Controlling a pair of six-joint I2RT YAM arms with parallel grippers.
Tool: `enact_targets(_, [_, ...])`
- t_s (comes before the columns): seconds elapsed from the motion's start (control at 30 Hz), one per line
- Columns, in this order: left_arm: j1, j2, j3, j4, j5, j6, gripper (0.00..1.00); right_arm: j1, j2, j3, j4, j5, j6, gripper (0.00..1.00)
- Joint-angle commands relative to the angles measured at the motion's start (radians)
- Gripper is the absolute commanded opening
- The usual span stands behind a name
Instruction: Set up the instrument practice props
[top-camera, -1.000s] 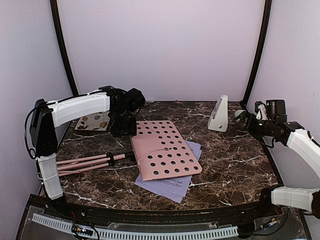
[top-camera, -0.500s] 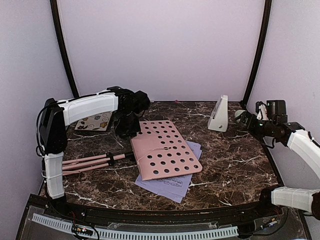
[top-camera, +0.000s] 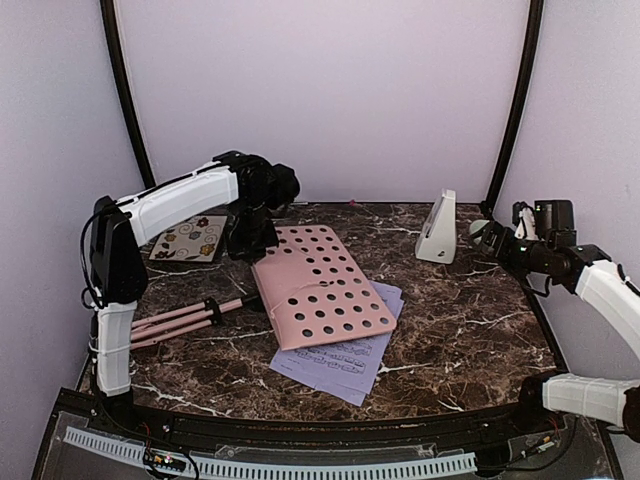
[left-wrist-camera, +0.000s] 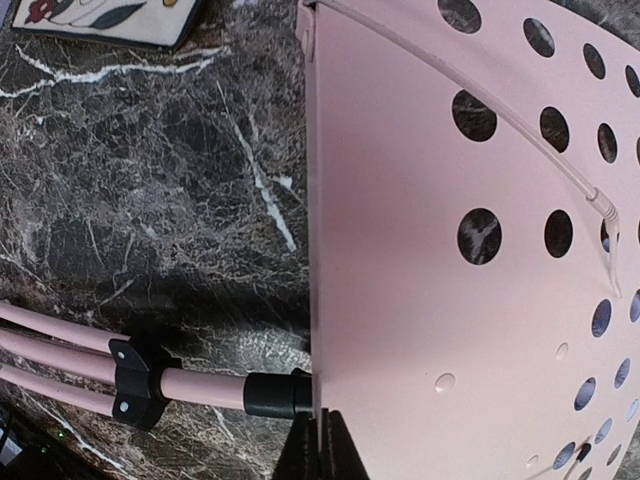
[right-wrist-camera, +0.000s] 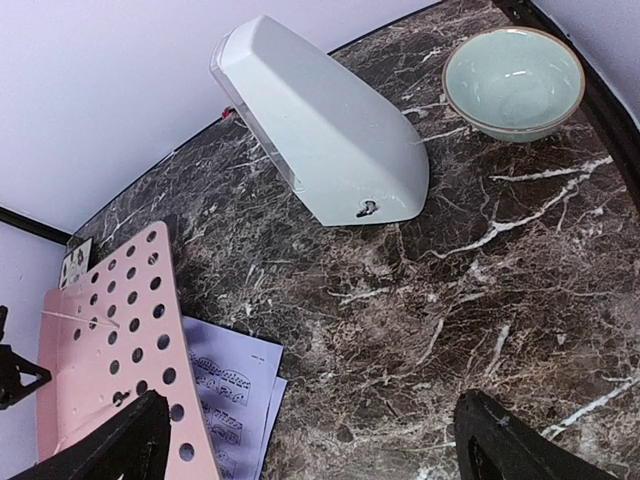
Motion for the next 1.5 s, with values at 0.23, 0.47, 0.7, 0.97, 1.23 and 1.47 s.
enact_targets(0.23, [0.015, -0.3, 0.281, 0.158, -0.022, -0.058, 0.0, -0.005, -0.07, 0.011, 0.081, 0.027, -0.025, 1.0])
enact_targets(0.47, [0.015, -0.43, 0.27, 0.455, 0.051, 0.001, 0.0, -0.006, -0.226, -0.075, 0.278, 0.019, -0.032, 0.99])
enact_targets(0.7, [0.014, -0.482, 0.256, 0.714, 0.142, -0.015, 0.0, -0.006, -0.236, -0.111, 0.433, -0.135, -0.061, 0.99])
enact_targets(0.97, [0.014, -0.517, 0.212, 0.928, 0.208, -0.122, 0.0, 0.027, -0.163, -0.123, 0.672, -0.212, -0.01, 1.0])
enact_targets(1.23, [0.012, -0.525, 0.18, 1.048, 0.233, -0.282, 0.0, 0.237, 0.068, 0.055, 0.749, -0.226, -0.081, 0.92])
enact_targets(1.47, [0.0, -0.537, 0.128, 1.129, 0.208, -0.346, 0.0, 0.447, 0.287, 0.259, 0.791, -0.226, -0.081, 0.92])
